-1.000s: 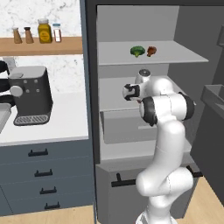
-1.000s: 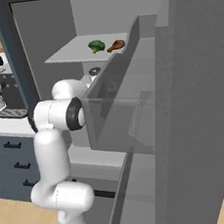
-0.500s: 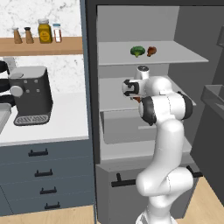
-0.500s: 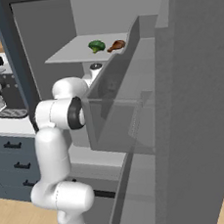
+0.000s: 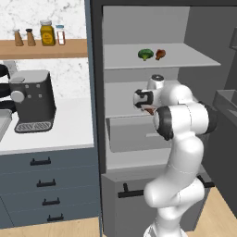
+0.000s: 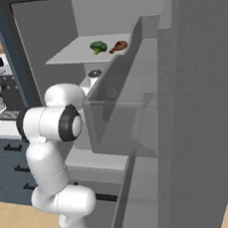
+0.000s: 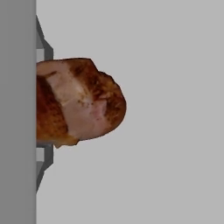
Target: Place one broccoli and one chicken drumstick in each tupperware on the nearby counter, to pack two identical lunches.
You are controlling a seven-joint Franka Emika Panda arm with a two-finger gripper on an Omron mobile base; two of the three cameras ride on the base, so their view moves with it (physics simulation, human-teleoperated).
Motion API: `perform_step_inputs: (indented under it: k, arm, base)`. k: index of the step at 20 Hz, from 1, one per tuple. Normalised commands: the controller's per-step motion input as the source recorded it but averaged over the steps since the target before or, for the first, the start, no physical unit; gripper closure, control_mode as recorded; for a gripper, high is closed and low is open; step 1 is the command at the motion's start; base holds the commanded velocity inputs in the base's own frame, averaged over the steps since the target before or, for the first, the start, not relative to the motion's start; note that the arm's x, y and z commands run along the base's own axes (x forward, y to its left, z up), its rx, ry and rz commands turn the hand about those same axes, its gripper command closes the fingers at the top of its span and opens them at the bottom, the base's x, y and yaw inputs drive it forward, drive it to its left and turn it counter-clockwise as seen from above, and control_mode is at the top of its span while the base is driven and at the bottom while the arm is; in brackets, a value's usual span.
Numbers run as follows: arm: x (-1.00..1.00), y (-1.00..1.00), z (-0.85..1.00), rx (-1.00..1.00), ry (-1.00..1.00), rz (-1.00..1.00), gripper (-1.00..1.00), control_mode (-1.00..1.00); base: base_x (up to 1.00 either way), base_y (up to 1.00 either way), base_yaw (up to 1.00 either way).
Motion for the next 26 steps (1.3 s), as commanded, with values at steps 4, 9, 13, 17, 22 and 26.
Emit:
perform_step_inputs:
  k: [4,9,13,17,22,26]
  arm:
    - [-1.00,0.00,-0.17,0.00,-0.20,0.04,1.00,-1.00]
    - [-1.00,0.13,0.26,0.00,-0.10,0.08,1.00,-1.00]
    - [-1.00,0.42,0.81,-0.05,-0.01,0.15,1.00,-1.00]
    - [-1.00,0.22,0.74,-0.05,0.00,0.05,1.00,-1.00]
    - [-1.00,0.00,0.96,0.00,-0.09,0.00,1.00,-1.00]
    - [-0.98,0.00,1.00,0.00,-0.15,0.00,1.00,-1.00]
  base:
    - [0.00,0.00,0.00]
    - [0.00,0.00,0.00]
    - [0.00,0.00,0.00]
    - [0.00,0.00,0.00]
    - [0.00,0.00,0.00]
    - [0.00,0.00,0.00]
